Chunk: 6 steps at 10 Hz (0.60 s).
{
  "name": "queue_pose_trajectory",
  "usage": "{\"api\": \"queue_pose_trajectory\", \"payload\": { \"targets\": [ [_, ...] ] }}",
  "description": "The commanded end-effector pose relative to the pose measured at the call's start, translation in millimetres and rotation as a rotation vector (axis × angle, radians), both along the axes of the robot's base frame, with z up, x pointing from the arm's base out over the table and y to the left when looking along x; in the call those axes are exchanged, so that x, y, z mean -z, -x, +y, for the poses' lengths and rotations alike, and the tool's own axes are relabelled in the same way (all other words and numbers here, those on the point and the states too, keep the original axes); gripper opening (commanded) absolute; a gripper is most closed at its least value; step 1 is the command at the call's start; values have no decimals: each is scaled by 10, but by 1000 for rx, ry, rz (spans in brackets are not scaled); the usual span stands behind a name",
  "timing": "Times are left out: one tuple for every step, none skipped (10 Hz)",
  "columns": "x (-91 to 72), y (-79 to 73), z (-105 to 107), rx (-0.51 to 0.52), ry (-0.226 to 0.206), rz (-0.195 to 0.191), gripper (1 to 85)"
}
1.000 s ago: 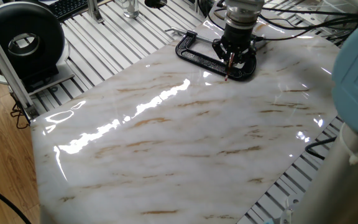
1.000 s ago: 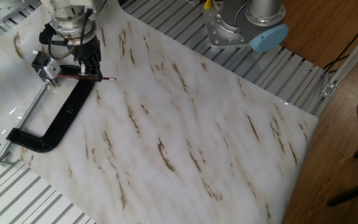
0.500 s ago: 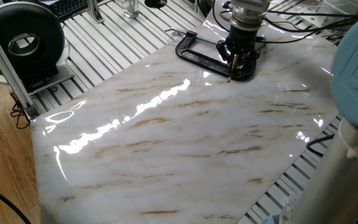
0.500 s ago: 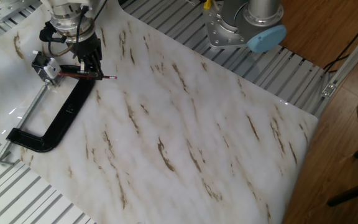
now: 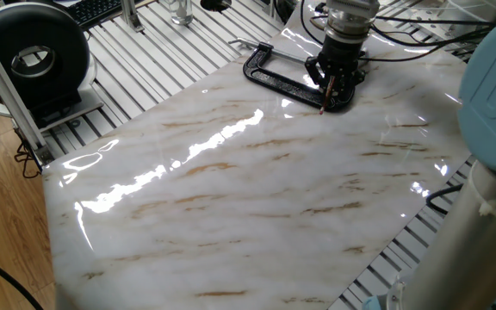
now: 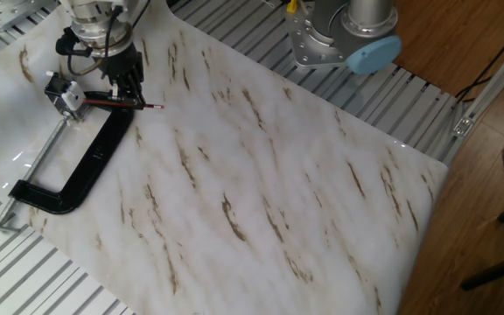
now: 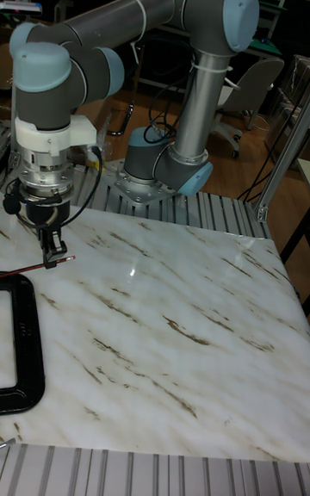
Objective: Insert the pencil into the pencil sharpener
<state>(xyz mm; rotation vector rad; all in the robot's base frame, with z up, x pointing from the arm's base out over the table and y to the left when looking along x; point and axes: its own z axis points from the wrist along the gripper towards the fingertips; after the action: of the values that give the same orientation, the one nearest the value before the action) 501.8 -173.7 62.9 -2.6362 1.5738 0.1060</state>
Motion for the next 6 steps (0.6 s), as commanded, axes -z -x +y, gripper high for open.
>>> {"api": "queue_pose_trajectory", "payload": {
  "targets": [
    [-18,1,-57,16,-8,-5,10],
    [-19,5,-85,18,-6,-5,10],
    [-27,4,-98,21,-8,-5,10],
    [-32,7,-100,21,-8,-5,10],
    [-34,-4,-99,24,-8,-9,10],
    [-43,2,-68,31,-10,-4,10]
  ]
}}
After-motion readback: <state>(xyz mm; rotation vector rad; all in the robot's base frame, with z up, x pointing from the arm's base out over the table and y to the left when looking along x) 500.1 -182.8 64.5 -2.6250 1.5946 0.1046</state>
